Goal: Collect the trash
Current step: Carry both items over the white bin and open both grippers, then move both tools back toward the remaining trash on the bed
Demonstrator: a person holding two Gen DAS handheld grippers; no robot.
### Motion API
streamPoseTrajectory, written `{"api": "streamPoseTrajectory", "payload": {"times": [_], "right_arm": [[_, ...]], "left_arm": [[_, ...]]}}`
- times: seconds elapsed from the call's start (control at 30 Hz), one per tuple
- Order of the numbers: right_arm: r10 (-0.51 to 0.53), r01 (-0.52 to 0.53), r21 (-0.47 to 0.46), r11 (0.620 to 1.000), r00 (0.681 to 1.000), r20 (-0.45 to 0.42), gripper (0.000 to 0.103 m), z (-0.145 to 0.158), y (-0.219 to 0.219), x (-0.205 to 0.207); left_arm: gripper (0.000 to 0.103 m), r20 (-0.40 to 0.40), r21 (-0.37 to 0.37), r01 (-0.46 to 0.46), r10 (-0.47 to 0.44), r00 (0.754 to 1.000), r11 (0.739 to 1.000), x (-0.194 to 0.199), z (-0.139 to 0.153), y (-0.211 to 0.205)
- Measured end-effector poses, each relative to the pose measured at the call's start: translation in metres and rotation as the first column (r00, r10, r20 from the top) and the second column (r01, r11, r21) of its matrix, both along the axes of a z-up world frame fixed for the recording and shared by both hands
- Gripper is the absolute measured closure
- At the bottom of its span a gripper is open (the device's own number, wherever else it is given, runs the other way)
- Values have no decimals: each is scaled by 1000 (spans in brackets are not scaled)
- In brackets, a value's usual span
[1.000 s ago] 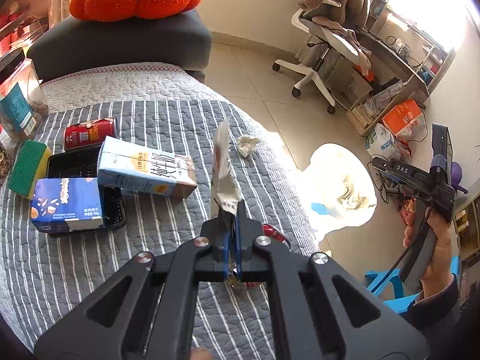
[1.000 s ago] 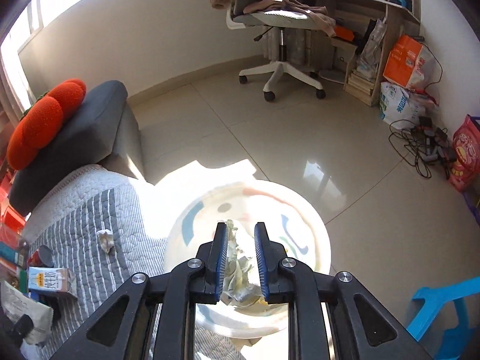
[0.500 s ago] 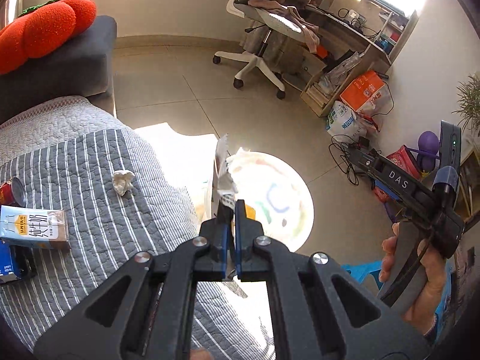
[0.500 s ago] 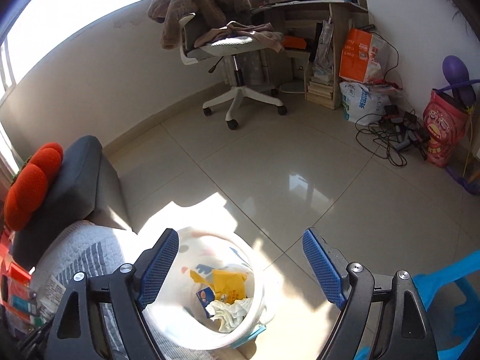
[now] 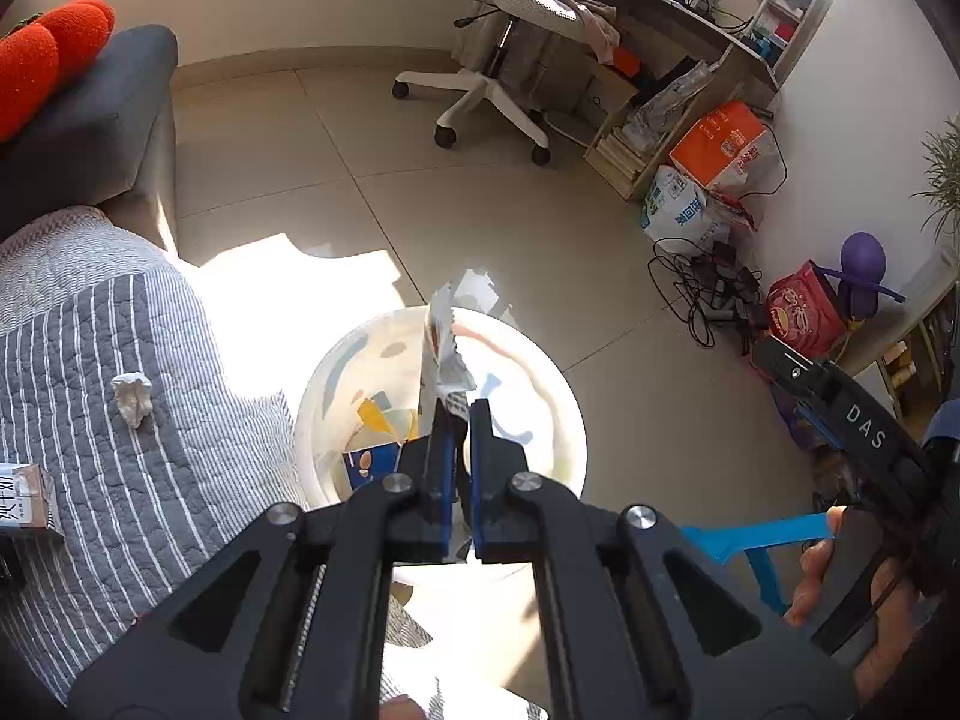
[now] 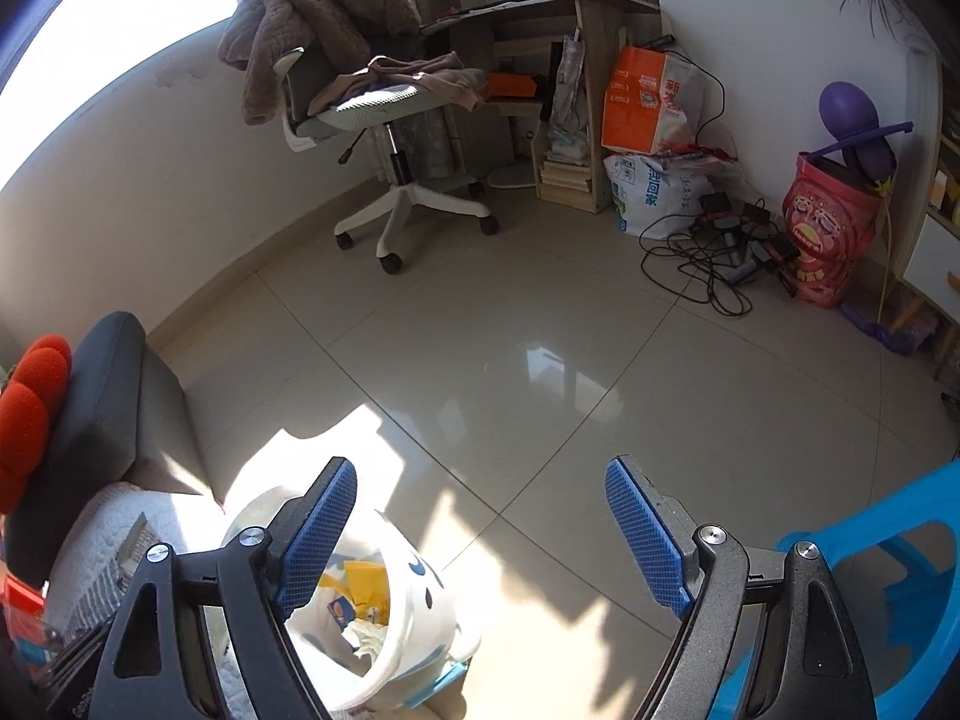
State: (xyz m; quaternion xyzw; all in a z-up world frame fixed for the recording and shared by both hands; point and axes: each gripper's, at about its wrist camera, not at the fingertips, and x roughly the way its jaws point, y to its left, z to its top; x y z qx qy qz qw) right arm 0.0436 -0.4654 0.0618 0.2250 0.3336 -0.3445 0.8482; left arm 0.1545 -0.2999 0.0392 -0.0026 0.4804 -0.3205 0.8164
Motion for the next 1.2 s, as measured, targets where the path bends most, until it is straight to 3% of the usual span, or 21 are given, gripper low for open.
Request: {"api": "streamPoseTrajectory", "payload": {"times": [0.1, 0.17, 0.27, 0.37, 0.57, 0.9, 1.2], "right_arm": [[-23, 24, 8, 1000, 1000, -11, 17, -2, -6, -5], [-35, 36, 14, 999, 999, -13, 17, -3, -10, -8], [-46, 47, 14, 999, 999, -14, 17, -3, -14, -11], [-47, 47, 13, 999, 999, -19, 17, -3, -14, -12], [-23, 23, 3, 1000, 999, -25, 17, -1, -7, -5], [82, -84, -25, 996, 995, -58, 17, -2, 25, 15], [247, -252, -45, 967, 964, -94, 17, -9, 91, 49]], "left_arm": [[98, -23, 3, 13, -13, 1000, 1000, 1, -7, -12], [81, -22, 18, 18, -17, 1000, 1000, -1, -10, -19], [65, -12, 35, 31, -31, 999, 999, -6, -10, -23], [52, 9, 62, 39, -39, 999, 997, -10, -8, -21], [35, 90, 126, -4, -8, 996, 992, -19, -2, -6], [29, 165, 175, -149, 120, 979, 973, -24, 3, 42], [28, 224, 230, -316, 266, 937, 920, -28, -2, 101]]}}
